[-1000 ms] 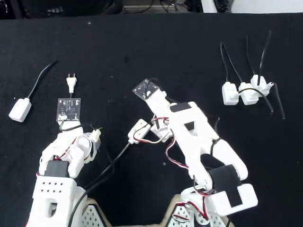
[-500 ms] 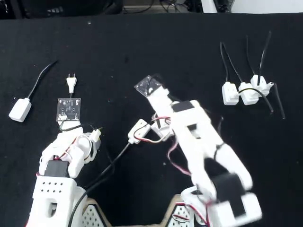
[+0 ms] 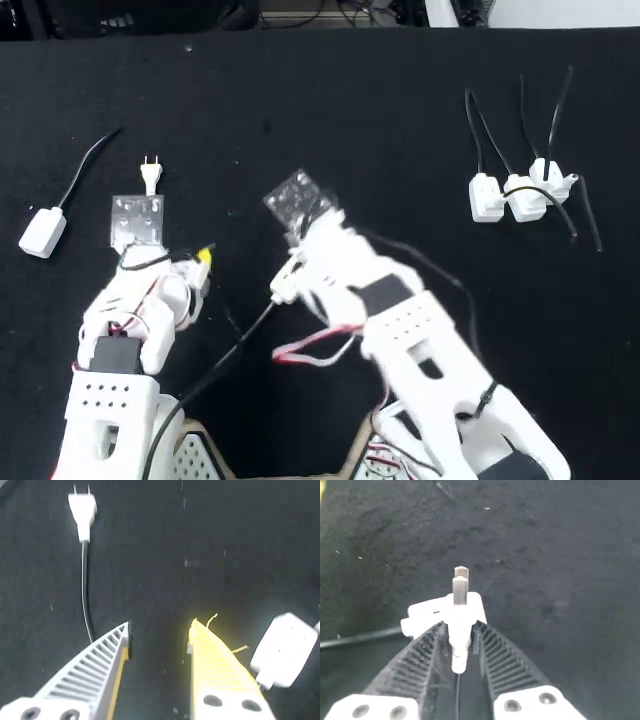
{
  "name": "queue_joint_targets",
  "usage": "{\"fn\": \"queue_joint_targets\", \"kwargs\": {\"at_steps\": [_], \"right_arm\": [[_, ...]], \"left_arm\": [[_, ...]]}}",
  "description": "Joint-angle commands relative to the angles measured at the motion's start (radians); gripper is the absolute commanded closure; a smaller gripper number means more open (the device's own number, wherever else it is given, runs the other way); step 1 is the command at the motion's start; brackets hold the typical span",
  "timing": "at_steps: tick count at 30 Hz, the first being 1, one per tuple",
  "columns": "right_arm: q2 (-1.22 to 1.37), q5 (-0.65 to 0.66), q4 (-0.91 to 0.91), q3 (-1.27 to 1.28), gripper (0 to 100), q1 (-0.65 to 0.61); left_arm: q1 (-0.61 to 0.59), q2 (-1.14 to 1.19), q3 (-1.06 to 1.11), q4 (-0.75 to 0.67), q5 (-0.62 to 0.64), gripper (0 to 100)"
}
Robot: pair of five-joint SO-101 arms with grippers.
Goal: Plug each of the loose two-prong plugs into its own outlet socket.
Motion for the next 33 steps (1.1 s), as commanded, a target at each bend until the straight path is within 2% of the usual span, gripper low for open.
{"fn": "queue_joint_targets", "kwargs": {"at_steps": [1, 3, 7, 10, 16, 27, 33], "right_arm": [[-0.027, -0.031, -0.166, 0.079, 98.8, -0.037], [-0.033, -0.031, -0.196, 0.101, 98.8, -0.06], [-0.028, -0.031, -0.21, 0.105, 98.8, -0.095], [-0.027, -0.031, -0.238, 0.124, 98.8, -0.137], [-0.033, -0.031, -0.275, 0.139, 98.8, -0.17], [-0.042, -0.025, -0.264, 0.13, 98.8, -0.176], [-0.199, -0.031, -0.19, 0.154, 98.8, -0.176]], "left_arm": [[0.022, -0.014, -0.082, -0.089, 0.014, 80], [0.053, -0.014, -0.085, -0.114, 0.046, 80], [0.124, -0.014, -0.096, -0.115, 0.189, 80], [0.191, -0.014, -0.085, -0.112, 0.233, 80], [0.262, -0.014, -0.03, -0.117, 0.227, 80], [0.266, -0.014, 0.062, -0.12, -0.002, 80], [0.26, -0.014, 0.073, -0.12, -0.005, 80]]}}
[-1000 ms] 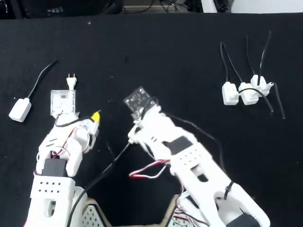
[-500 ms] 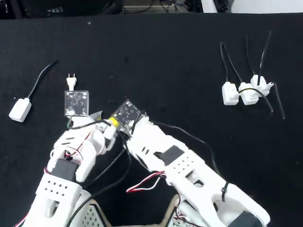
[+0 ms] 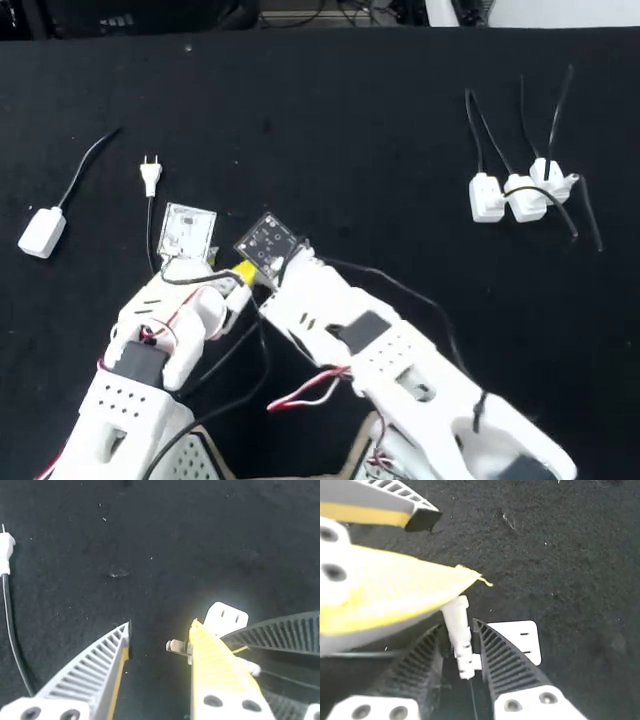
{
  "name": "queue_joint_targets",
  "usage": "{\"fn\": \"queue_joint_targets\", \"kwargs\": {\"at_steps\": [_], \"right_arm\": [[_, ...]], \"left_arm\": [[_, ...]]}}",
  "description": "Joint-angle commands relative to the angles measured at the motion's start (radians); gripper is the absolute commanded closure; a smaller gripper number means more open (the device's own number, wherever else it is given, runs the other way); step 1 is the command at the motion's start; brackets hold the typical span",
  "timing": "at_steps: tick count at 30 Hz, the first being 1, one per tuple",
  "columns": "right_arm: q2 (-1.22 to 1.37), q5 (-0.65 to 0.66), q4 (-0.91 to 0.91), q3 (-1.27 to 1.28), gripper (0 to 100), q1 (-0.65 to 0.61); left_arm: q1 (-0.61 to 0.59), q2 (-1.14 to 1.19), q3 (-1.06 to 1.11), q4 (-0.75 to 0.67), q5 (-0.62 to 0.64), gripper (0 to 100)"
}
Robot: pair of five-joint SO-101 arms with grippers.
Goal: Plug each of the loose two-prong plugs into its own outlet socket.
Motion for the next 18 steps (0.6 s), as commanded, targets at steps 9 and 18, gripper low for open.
{"fn": "queue_joint_targets", "kwargs": {"at_steps": [9, 18], "right_arm": [[-0.188, -0.06, -0.002, 0.041, 98.8, -0.009], [-0.188, -0.172, -0.038, 0.041, 98.8, -0.011]], "left_arm": [[0.007, -0.003, 0.002, 0.002, -0.017, 80], [0.008, -0.003, 0.022, -0.005, -0.017, 80]]}}
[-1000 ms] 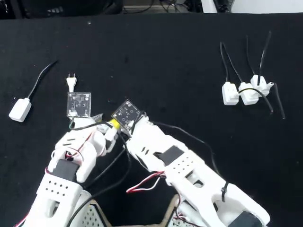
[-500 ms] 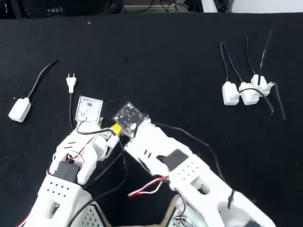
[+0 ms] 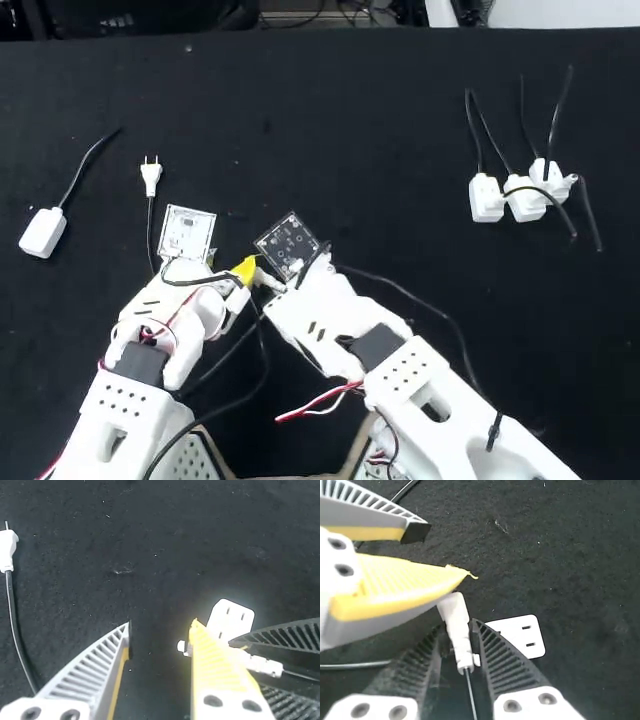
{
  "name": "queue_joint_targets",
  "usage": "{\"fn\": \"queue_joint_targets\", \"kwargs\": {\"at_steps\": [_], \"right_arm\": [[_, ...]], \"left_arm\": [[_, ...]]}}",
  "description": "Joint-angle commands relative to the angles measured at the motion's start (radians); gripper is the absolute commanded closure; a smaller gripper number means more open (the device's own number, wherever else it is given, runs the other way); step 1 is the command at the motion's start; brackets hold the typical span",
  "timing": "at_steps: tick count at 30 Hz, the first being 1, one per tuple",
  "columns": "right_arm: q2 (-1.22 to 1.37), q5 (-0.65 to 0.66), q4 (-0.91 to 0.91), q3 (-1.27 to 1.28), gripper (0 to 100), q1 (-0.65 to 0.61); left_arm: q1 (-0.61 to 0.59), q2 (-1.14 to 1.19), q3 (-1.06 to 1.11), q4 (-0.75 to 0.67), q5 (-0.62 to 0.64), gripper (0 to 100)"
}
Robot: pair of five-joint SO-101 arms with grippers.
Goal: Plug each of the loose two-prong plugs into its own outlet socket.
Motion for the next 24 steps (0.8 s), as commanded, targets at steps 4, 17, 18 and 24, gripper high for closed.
{"fn": "queue_joint_targets", "kwargs": {"at_steps": [4, 17, 18, 24], "right_arm": [[-0.051, -0.066, -0.049, -0.022, 98.8, -0.011], [-0.051, -0.101, -0.087, -0.018, 98.8, -0.009], [-0.051, -0.101, -0.087, -0.018, 98.8, -0.009], [-0.051, -0.101, -0.089, -0.018, 98.8, -0.009]], "left_arm": [[0.015, -0.002, 0.015, 0.0, -0.008, 80], [0.016, -0.002, 0.03, -0.003, -0.008, 80], [0.016, -0.002, 0.031, -0.003, -0.008, 80], [0.016, -0.002, 0.036, -0.002, -0.005, 80]]}}
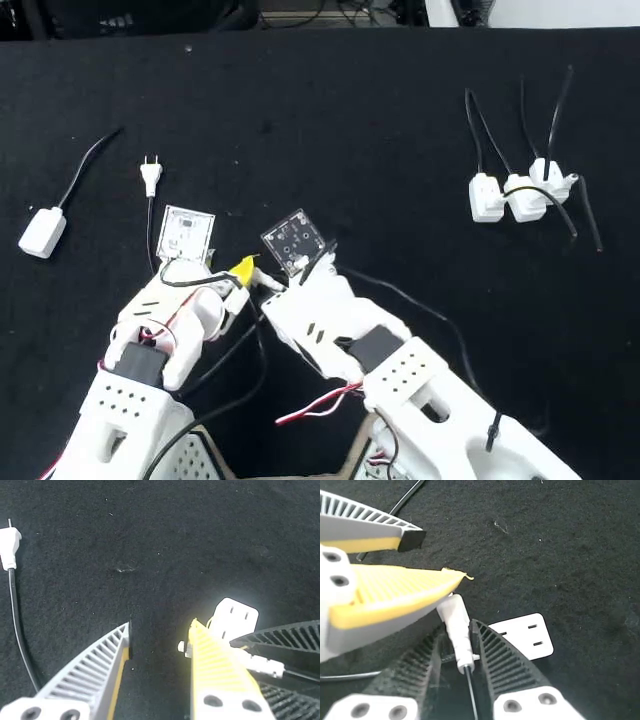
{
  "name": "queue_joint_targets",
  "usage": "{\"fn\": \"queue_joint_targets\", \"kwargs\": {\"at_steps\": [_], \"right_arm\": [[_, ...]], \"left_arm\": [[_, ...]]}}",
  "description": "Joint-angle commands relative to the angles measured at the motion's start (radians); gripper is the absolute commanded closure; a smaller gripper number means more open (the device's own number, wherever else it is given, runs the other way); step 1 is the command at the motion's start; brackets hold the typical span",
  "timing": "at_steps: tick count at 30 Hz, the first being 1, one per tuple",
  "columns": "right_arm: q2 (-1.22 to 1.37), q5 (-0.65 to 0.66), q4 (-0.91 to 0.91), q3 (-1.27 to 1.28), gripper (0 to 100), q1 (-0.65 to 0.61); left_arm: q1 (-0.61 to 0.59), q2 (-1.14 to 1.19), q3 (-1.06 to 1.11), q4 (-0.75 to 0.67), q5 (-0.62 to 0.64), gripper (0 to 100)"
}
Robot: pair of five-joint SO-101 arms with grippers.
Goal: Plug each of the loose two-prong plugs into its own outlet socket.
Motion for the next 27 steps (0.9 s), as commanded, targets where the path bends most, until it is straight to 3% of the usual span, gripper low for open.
{"fn": "queue_joint_targets", "kwargs": {"at_steps": [1, 27], "right_arm": [[-0.051, -0.014, -0.061, -0.028, 98.8, 0.0], [-0.053, -0.012, -0.06, -0.03, 98.8, 0.002]], "left_arm": [[0.018, 0.0, 0.025, -0.002, -0.008, 80], [0.019, 0.002, 0.036, -0.002, -0.008, 80]]}}
